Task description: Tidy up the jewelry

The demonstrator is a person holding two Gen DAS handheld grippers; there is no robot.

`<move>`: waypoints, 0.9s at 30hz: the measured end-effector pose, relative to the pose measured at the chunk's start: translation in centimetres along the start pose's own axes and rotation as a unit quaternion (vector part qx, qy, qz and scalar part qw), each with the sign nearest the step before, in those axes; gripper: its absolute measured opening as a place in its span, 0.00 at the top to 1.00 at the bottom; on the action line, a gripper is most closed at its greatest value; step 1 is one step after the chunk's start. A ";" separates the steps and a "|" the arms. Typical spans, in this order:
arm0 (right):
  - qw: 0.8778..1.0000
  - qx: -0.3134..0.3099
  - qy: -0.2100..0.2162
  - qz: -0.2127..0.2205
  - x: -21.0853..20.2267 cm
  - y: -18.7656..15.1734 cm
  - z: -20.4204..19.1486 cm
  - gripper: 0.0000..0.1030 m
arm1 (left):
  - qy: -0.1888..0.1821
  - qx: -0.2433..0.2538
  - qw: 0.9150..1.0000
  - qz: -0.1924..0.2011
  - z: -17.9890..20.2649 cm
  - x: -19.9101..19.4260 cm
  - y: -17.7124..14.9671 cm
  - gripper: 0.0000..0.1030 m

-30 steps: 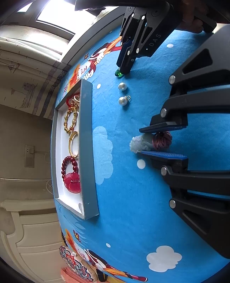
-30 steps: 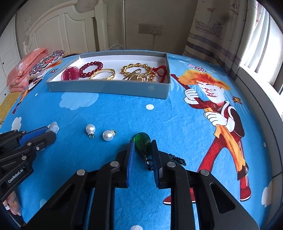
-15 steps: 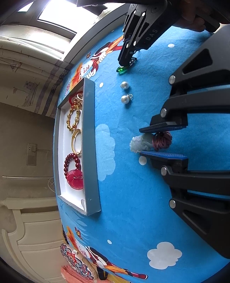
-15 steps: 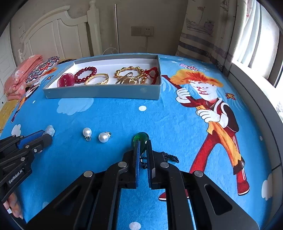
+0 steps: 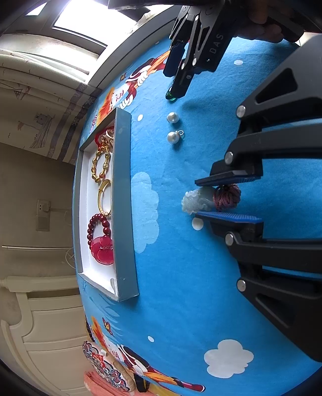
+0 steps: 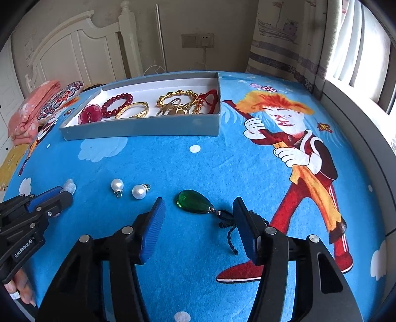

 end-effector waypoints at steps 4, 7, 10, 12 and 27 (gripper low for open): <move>1.000 -0.014 -0.003 -0.004 0.6 0.2 -0.2 0.48 | -0.001 -0.004 1.000 0.000 -0.2 0.0 0.0 0.81; 1.000 -0.027 -0.006 -0.003 0.5 0.2 -0.4 0.67 | -0.002 -0.006 1.000 0.000 -0.3 0.1 0.0 0.81; 1.000 -0.030 -0.005 -0.001 0.5 0.3 -0.5 0.69 | -0.001 -0.006 1.000 0.000 -0.3 0.1 0.0 0.81; 1.000 -0.020 -0.014 -0.001 0.7 0.6 0.2 0.68 | -0.001 -0.006 1.000 0.000 -0.3 0.1 0.0 0.81; 0.998 -0.042 -0.031 0.021 -3.7 -0.7 3.2 0.36 | -0.005 -0.004 1.000 0.001 0.0 0.1 0.1 0.81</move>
Point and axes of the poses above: each gripper's, at about its wrist camera, not at the fingertips, and x roughly the way its jaws point, z to its right, y to its top, the point moved 9 cm from there along x, roughly the way its jaws point, and after that the axes turned 3 degrees about -z, right-handed, at the moved point
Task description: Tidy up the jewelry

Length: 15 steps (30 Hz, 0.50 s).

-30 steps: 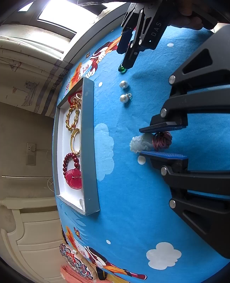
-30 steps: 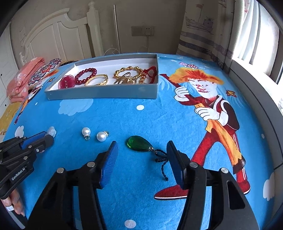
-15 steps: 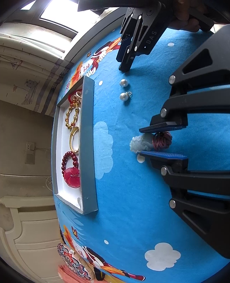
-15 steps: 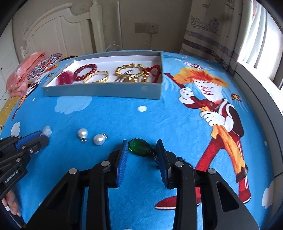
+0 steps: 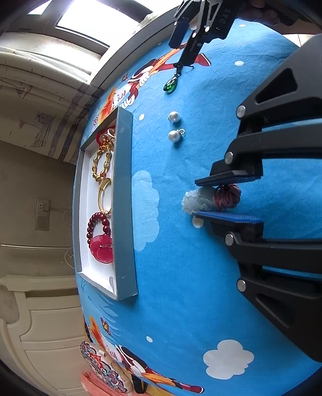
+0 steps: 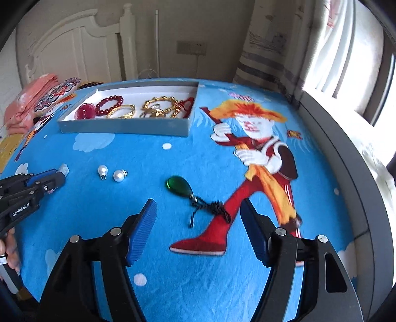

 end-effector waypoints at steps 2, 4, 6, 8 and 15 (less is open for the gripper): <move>0.999 -0.033 0.029 0.005 0.7 1.0 -1.1 0.38 | 0.000 0.003 1.000 0.000 0.2 0.0 0.0 0.81; 0.996 -0.058 0.057 -0.019 2.4 1.5 -1.7 0.50 | 0.000 0.004 1.000 0.000 0.2 -0.1 0.0 0.81; 0.992 -0.085 0.087 -0.043 3.6 1.4 -2.4 0.54 | 0.002 0.004 1.000 0.001 0.1 -0.1 0.0 0.81; 0.987 -0.114 0.098 -0.051 4.2 1.2 -2.8 0.56 | 0.005 0.001 1.000 0.002 -0.2 -0.2 0.0 0.81; 0.984 -0.121 0.120 -0.059 4.3 1.2 -2.3 0.74 | 0.006 0.000 1.000 -0.005 -0.4 0.2 0.1 0.81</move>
Point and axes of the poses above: each gripper's, at about its wrist camera, not at the fingertips, and x roughly the way its jaws point, z to its right, y to its top, the point moved 9 cm from there along x, roughly the way its jaws point, and after that the axes turned 3 degrees about -z, right-handed, at the moved point
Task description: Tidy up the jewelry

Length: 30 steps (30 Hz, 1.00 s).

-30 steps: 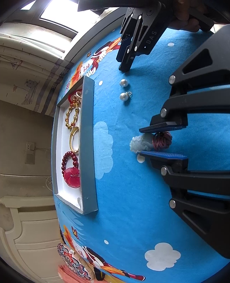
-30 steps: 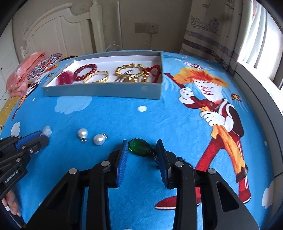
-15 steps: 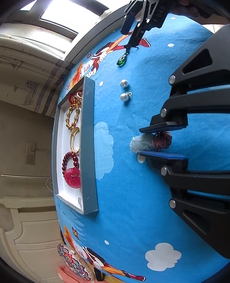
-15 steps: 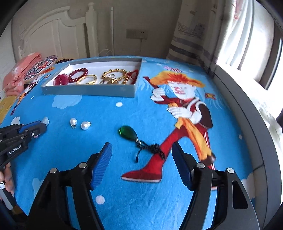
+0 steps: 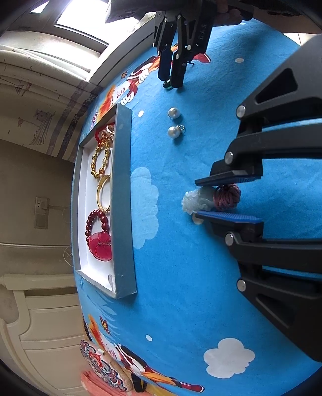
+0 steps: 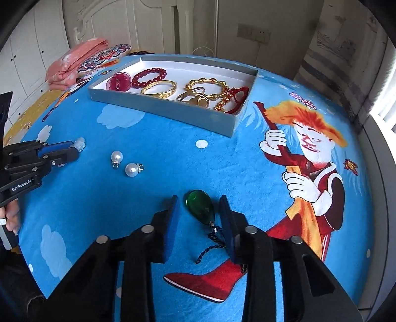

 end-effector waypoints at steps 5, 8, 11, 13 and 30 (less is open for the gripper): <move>1.000 0.009 -0.013 0.005 -0.4 -0.3 -0.1 0.80 | -0.002 0.001 1.000 -0.001 0.2 0.1 0.0 0.81; 0.999 0.028 -0.039 0.014 -0.4 -0.4 -0.2 0.81 | -0.001 0.001 1.000 0.000 0.2 0.1 0.1 0.81; 0.996 0.071 -0.054 0.023 -0.6 -0.5 0.0 0.81 | 0.000 0.001 1.000 0.001 0.2 0.1 0.1 0.81; 0.992 0.101 -0.065 0.031 -0.7 -0.6 0.3 0.81 | 0.003 0.002 1.000 0.002 0.2 0.0 0.1 0.81; 0.971 0.196 -0.118 0.072 -2.1 0.1 -0.6 0.81 | 0.025 0.016 0.999 0.022 0.5 -0.8 1.3 0.81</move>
Point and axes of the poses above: each gripper's, at about its wrist camera, not at the fingertips, and x roughly the way its jaws point, z to its right, y to its top, the point moved 9 cm from there along x, roughly the way its jaws point, and after that the axes turned 3 degrees about -z, right-handed, at the moved point
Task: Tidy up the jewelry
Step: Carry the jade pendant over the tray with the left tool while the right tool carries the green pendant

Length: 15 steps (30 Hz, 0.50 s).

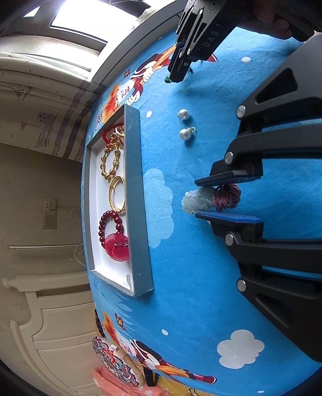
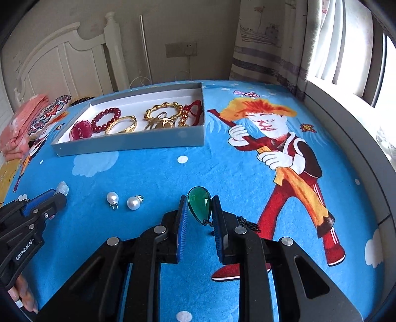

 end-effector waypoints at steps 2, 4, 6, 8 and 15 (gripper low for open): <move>1.000 0.000 -0.002 0.006 -0.3 0.4 -0.1 0.81 | 0.001 0.000 1.000 0.002 -0.1 0.0 0.3 0.81; 1.000 -0.001 -0.004 0.011 -0.5 0.8 -0.3 0.81 | 0.002 0.000 1.000 0.005 -0.2 -0.1 0.7 0.81; 1.000 0.000 -0.003 0.015 -0.7 1.2 -0.5 0.81 | 0.003 0.000 1.000 0.009 -0.4 -0.2 1.1 0.81; 1.000 0.000 -0.004 0.020 -0.8 1.8 -0.6 0.81 | 0.005 -0.001 1.000 0.014 -0.6 -0.3 1.7 0.81; 1.000 0.003 -0.003 0.031 -0.9 3.7 -0.9 0.81 | 0.010 -0.004 1.000 0.025 -1.3 -0.2 3.7 0.81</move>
Point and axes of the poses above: each gripper's, at about its wrist camera, not at the fingertips, and x roughly the way its jaws point, z to its right, y to its top, the point moved 9 cm from there along x, roughly the way its jaws point, and after that the axes turned 3 degrees about -z, right-handed, at the moved point
